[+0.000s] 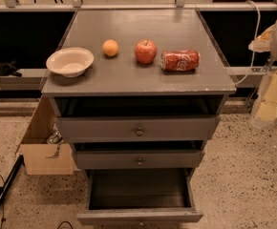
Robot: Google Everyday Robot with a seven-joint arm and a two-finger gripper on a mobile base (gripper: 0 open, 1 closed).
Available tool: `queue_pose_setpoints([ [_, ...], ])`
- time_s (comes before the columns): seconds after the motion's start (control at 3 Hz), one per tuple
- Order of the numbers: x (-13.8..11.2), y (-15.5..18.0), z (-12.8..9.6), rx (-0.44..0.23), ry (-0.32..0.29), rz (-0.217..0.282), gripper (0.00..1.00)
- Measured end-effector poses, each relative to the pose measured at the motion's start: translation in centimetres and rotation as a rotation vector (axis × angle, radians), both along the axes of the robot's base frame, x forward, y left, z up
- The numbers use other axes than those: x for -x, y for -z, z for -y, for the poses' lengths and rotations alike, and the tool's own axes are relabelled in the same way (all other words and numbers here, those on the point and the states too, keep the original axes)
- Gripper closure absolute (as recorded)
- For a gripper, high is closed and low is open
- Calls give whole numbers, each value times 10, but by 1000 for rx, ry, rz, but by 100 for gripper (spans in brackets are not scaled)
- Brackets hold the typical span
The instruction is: Close bottom drawer
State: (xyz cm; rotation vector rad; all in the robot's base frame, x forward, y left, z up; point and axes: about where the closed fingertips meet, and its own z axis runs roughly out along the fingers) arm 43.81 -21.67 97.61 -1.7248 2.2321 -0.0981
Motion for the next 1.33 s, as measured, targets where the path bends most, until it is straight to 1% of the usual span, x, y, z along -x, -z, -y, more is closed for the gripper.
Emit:
queue_pose_setpoints([
  [0.33, 0, 0, 0, 0, 0, 0, 0],
  [0.67, 0, -2, 1, -29, 5, 3, 0],
  [1.0, -3, 37, 8, -154, 85, -82, 0],
  [1.33, -2, 95, -2, -295, 178, -217, 0],
])
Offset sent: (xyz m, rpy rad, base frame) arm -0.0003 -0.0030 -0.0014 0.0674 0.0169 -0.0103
